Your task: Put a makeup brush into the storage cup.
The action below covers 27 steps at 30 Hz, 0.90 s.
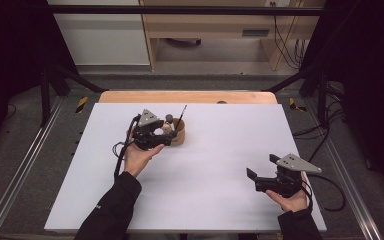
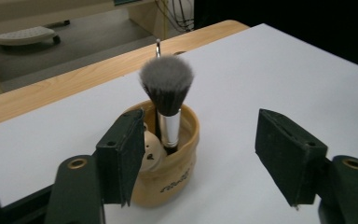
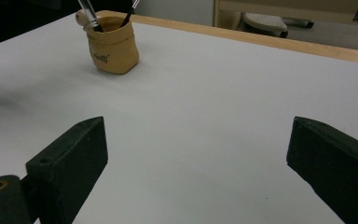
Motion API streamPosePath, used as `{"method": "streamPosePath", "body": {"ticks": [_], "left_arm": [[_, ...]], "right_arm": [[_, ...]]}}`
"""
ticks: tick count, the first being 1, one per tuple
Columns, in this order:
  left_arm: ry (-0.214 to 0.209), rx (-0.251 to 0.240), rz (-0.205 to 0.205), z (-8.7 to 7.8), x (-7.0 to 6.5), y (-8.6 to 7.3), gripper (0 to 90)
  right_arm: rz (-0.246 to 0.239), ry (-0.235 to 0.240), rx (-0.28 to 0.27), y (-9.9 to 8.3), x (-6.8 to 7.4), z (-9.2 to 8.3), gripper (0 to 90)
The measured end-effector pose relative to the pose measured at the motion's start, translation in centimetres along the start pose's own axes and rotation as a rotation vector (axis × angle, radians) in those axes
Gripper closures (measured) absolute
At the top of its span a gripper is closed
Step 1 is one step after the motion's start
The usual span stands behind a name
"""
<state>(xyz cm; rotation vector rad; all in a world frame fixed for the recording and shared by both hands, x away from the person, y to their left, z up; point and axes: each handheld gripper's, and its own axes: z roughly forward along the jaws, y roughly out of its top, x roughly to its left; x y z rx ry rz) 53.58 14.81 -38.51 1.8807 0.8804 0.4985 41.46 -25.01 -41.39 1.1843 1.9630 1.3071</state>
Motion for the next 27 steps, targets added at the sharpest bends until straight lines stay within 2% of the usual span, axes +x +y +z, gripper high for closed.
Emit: {"method": "streamPosePath", "body": {"ticks": [3,8,11,27], "left_arm": [[-0.015,-0.016,-0.002,-0.7,-0.1,-0.1,29.4],[-0.007,-0.028,0.006,-1.9,-0.2,-0.4,27.0],[-0.014,-0.036,-0.007,-2.5,-0.2,-0.7,26.0],[-0.037,-0.071,0.018,-6.4,-0.7,-2.0,20.9]], "right_arm": [[0.001,0.001,-0.001,0.0,0.0,0.0,5.8],[0.002,0.004,-0.009,0.0,0.0,-0.1,5.8],[0.001,0.006,-0.010,0.0,0.0,-0.1,5.8],[0.003,0.006,-0.012,0.1,0.0,-0.2,5.7]]}}
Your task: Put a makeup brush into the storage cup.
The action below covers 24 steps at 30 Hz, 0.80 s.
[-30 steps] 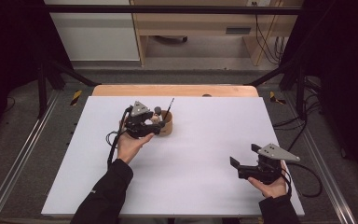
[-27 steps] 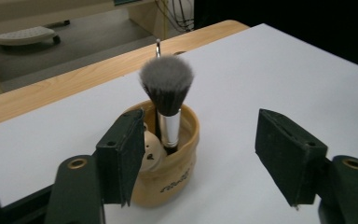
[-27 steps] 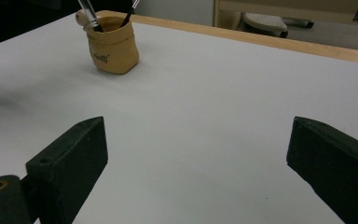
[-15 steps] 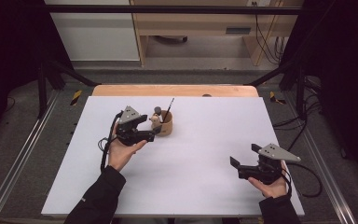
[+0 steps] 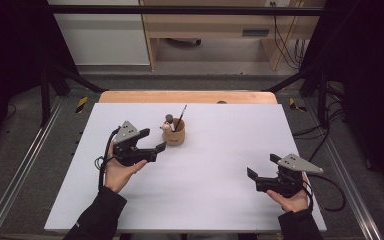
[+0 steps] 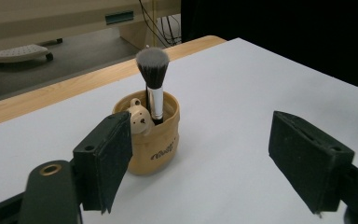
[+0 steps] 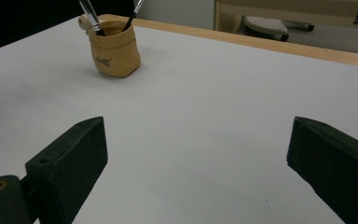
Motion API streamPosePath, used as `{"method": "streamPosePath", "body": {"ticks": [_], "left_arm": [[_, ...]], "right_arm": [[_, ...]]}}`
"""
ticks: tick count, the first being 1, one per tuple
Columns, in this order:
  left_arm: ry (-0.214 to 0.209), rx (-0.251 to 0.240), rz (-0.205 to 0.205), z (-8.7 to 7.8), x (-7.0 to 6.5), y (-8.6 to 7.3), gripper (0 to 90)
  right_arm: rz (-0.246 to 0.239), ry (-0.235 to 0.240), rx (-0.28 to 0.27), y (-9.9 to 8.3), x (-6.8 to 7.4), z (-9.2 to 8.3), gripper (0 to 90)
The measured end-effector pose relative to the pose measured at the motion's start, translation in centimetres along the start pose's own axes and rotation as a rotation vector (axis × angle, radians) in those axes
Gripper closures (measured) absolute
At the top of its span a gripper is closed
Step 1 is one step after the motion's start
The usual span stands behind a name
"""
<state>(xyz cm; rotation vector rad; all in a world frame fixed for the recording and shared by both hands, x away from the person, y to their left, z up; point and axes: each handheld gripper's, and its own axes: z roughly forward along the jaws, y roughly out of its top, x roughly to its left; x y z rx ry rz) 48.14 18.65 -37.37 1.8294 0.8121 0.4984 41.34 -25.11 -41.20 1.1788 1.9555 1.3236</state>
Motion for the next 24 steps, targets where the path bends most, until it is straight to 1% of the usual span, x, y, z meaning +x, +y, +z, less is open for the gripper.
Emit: {"method": "streamPosePath", "body": {"ticks": [8,15,21,24], "left_arm": [[-0.007,-0.019,-0.007,-1.7,-0.2,-0.7,19.4],[-0.017,-0.024,-0.012,-3.1,-0.3,-1.4,18.4],[-0.012,-0.025,-0.015,-4.4,-0.2,-2.4,17.4],[-0.009,-0.027,-0.022,-5.0,-0.1,-3.0,17.1]], "right_arm": [[-0.001,-0.001,0.001,0.0,0.0,0.0,5.7],[0.002,-0.003,0.002,0.0,-0.1,-0.1,5.7],[0.001,-0.001,0.002,0.0,0.0,0.0,5.7],[0.000,-0.002,0.002,0.0,0.0,0.0,5.7]]}}
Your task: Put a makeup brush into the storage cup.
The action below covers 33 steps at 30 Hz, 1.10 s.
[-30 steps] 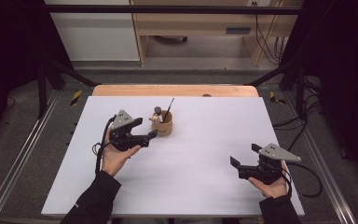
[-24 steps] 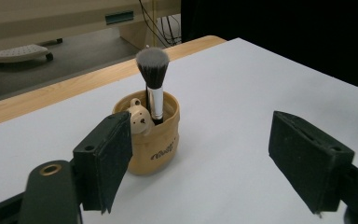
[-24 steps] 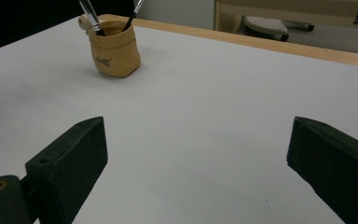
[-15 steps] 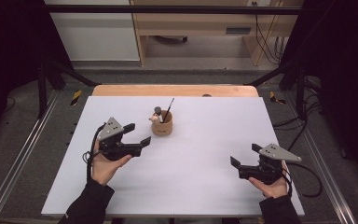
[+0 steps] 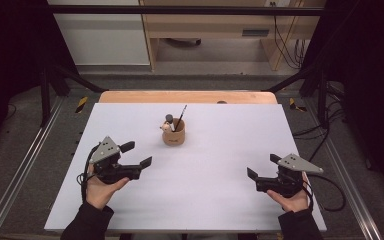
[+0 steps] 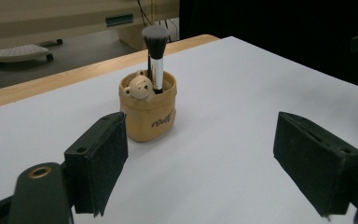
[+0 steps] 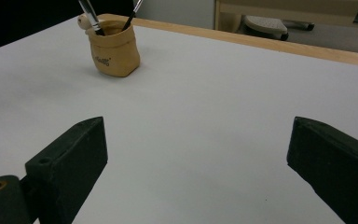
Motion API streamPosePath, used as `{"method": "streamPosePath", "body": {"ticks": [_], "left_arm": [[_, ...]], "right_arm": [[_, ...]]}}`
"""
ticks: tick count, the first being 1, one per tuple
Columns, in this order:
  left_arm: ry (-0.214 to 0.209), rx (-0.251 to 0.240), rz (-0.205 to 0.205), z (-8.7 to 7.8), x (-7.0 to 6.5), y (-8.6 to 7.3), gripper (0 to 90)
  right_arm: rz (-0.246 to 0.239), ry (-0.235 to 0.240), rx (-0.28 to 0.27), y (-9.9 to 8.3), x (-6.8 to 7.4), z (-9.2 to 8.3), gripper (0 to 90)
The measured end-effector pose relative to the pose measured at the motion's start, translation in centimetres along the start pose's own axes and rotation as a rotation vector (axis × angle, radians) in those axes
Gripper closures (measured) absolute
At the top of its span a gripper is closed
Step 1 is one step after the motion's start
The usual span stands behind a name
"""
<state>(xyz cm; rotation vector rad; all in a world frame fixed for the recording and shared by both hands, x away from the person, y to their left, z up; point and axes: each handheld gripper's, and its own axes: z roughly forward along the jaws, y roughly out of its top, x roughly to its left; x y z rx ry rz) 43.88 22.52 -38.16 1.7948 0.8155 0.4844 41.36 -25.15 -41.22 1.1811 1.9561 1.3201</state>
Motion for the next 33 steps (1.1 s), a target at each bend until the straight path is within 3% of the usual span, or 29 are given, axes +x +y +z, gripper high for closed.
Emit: {"method": "streamPosePath", "body": {"ticks": [16,33], "left_arm": [[0.047,0.017,-0.004,-2.1,0.9,-1.8,12.6],[0.105,0.046,-0.047,-3.8,2.6,-4.0,7.0]], "right_arm": [[0.004,-0.004,0.002,-0.1,-0.1,-0.1,5.5],[0.000,-0.008,0.003,-0.1,-0.1,-0.2,5.5]]}}
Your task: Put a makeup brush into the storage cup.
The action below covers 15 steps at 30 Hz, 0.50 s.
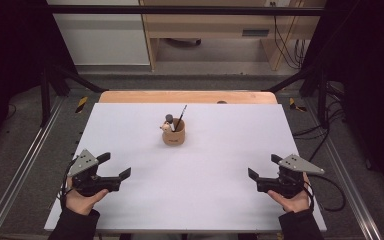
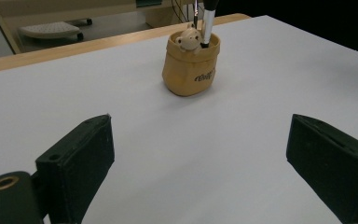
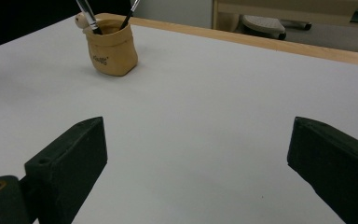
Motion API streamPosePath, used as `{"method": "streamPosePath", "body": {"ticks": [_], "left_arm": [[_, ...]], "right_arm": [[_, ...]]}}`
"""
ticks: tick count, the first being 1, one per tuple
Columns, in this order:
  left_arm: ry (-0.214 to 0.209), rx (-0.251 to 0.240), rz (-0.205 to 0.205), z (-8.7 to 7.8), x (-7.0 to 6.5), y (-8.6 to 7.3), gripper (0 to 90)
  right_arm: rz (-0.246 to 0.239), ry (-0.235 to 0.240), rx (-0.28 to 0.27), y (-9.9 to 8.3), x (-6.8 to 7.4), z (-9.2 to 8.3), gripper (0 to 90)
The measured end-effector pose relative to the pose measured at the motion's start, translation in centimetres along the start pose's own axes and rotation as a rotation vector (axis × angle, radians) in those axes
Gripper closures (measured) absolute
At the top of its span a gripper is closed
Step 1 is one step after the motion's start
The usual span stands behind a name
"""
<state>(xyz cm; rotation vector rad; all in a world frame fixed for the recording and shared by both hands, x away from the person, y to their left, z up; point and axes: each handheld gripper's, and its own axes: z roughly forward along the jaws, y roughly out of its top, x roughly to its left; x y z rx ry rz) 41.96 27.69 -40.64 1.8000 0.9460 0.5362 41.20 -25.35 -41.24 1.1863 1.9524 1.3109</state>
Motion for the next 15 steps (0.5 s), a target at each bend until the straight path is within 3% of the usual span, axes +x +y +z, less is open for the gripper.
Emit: {"method": "streamPosePath", "body": {"ticks": [7,15], "left_arm": [[0.009,0.000,-0.016,-0.31,0.67,-0.56,7.1],[0.010,0.008,-0.007,-0.29,0.65,-0.70,6.8]], "right_arm": [[0.001,-0.001,0.001,-0.04,-0.02,0.01,5.5],[0.000,0.000,-0.002,-0.05,-0.06,-0.03,5.5]]}}
